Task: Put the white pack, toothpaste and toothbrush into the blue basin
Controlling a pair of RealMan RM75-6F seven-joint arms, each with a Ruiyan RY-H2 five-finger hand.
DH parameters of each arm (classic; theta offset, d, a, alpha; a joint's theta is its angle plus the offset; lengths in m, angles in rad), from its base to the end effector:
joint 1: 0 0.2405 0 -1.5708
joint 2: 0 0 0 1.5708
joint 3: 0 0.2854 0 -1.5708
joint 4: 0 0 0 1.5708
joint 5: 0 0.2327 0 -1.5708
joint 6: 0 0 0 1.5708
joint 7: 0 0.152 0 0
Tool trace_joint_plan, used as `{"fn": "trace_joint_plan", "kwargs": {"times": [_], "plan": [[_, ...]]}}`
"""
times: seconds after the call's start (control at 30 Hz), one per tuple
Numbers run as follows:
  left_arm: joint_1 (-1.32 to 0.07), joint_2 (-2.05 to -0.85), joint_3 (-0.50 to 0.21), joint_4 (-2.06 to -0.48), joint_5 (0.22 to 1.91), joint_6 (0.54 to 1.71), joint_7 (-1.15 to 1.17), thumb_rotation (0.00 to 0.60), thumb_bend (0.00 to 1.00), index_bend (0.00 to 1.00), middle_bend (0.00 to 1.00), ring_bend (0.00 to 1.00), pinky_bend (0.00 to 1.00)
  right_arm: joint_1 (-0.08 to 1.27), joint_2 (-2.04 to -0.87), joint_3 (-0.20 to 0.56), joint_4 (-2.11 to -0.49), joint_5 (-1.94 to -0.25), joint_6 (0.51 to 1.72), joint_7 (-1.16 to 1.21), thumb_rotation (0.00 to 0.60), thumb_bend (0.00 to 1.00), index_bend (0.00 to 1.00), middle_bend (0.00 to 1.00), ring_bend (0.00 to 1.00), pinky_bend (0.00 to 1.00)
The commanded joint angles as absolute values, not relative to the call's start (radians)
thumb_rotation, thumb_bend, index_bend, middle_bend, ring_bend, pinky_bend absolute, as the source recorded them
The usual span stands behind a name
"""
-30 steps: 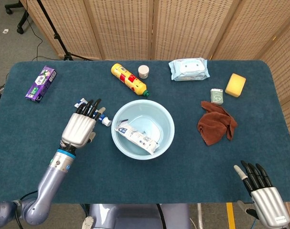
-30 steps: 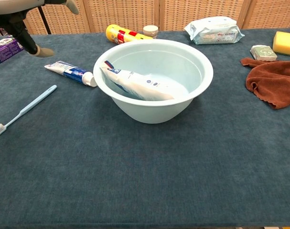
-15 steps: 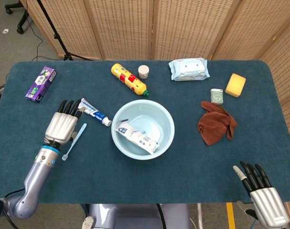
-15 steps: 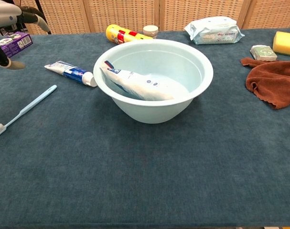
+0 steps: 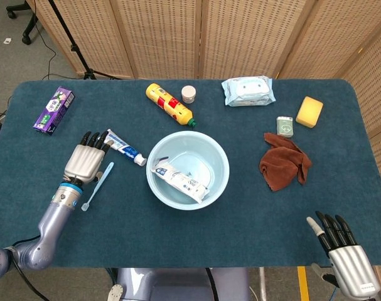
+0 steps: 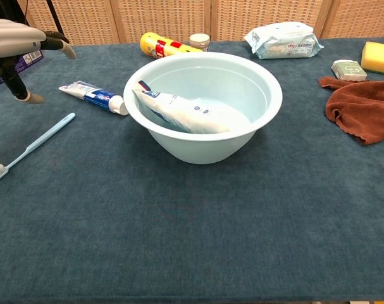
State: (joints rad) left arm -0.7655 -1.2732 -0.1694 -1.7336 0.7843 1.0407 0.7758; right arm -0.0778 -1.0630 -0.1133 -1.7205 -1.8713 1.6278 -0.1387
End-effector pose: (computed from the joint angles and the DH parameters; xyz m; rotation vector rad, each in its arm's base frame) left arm -0.1881 0.3823 0.0492 -1.7816 -0.7407 -0.5688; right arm -0.3016 -0.0966 0.1406 1.6130 -0.8254 0.9405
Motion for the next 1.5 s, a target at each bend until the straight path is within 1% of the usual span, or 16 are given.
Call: {"fn": "trace_joint_plan", "kwargs": {"times": [0.03, 0.17, 0.3, 0.6, 0.77, 0.97, 1.13, 1.33, 1.5], "plan": [[-0.789, -1.303, -0.18, -1.696, 0.741, 1.021, 0.768, 0.6, 0.25, 0.0, 0.0, 0.0, 0.05, -0.077, -1.062, -0.113, -1.72, -1.868, 1.626, -0.136, 0.6, 0.1, 0.06, 0.0, 0.0, 0.0], [-0.823, -1.34, -0.183, -1.645, 0.68, 1.007, 0.792, 0.6, 0.25, 0.0, 0.0, 0.0, 0.05, -0.074, -1.061, -0.111, -1.719, -1.86, 1.622, -0.129, 0.6, 0.1, 0.06, 0.0, 0.0, 0.0], [-0.851, -1.402, -0.186, -1.566, 0.635, 1.016, 0.805, 0.6, 0.25, 0.0, 0.0, 0.0, 0.05, -0.071, -1.06, -0.108, -1.717, -1.851, 1.616, -0.12, 0.6, 0.1, 0.06, 0.0, 0.0, 0.0], [-0.894, -1.482, -0.195, -1.446, 0.622, 0.995, 0.786, 0.6, 0.26, 0.0, 0.0, 0.0, 0.05, -0.06, -1.069, -0.101, -1.71, -1.822, 1.586, -0.122, 0.6, 0.11, 0.06, 0.0, 0.0, 0.0], [-0.932, -1.524, -0.209, -1.363, 0.592, 0.949, 0.782, 0.6, 0.26, 0.0, 0.0, 0.0, 0.05, -0.053, -1.077, -0.09, -1.703, -1.788, 1.568, -0.123, 0.6, 0.11, 0.06, 0.0, 0.0, 0.0], [-0.966, -1.563, -0.201, -1.288, 0.56, 0.9, 0.792, 0.6, 0.26, 0.04, 0.0, 0.0, 0.05, -0.049, -1.086, -0.087, -1.698, -1.775, 1.557, -0.136, 0.6, 0.1, 0.06, 0.0, 0.0, 0.0], [-0.981, -1.586, -0.198, -1.245, 0.548, 0.877, 0.787, 0.6, 0.26, 0.05, 0.0, 0.0, 0.05, -0.047, -1.088, -0.083, -1.696, -1.764, 1.553, -0.138, 0.6, 0.11, 0.06, 0.0, 0.0, 0.0], [-0.996, -1.622, -0.195, -1.187, 0.542, 0.854, 0.774, 0.6, 0.27, 0.12, 0.0, 0.0, 0.05, -0.045, -1.089, -0.082, -1.694, -1.757, 1.55, -0.136, 0.6, 0.11, 0.06, 0.0, 0.0, 0.0], [-1.007, -1.642, -0.192, -1.155, 0.541, 0.839, 0.769, 0.6, 0.27, 0.14, 0.0, 0.0, 0.05, -0.044, -1.09, -0.082, -1.693, -1.754, 1.548, -0.137, 0.6, 0.11, 0.06, 0.0, 0.0, 0.0]]}}
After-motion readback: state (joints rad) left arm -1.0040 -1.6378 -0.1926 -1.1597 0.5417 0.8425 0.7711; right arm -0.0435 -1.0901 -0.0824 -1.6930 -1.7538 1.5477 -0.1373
